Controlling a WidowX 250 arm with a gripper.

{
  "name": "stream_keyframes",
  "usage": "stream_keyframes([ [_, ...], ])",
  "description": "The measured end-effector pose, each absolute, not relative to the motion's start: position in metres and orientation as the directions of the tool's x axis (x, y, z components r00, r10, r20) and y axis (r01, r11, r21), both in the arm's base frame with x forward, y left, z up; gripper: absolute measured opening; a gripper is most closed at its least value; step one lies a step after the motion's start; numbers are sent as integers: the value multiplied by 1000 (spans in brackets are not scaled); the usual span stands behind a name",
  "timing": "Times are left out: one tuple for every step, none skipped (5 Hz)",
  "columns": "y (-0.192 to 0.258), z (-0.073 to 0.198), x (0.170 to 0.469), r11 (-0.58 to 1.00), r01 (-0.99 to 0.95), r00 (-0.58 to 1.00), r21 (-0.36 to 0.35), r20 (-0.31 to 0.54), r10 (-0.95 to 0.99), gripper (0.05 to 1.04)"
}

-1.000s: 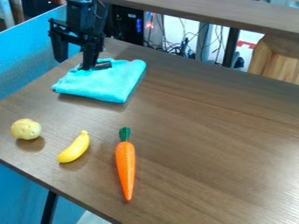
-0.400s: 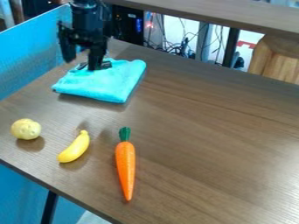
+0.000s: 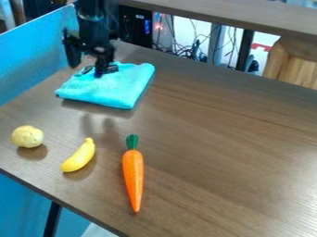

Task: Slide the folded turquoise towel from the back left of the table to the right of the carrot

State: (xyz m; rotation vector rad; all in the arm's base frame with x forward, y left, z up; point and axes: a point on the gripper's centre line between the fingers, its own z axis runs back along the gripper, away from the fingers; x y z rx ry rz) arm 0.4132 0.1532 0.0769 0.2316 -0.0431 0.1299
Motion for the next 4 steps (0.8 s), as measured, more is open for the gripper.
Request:
stream_keyframes([
  [152, 68, 431, 969, -156, 987, 190, 78, 143, 991],
  [157, 61, 438, 976, -166, 985, 144, 76, 156, 991],
  [158, 55, 435, 980, -157, 987, 126, 64, 150, 991],
  [151, 28, 427, 983, -152, 988, 106, -7, 153, 993],
])
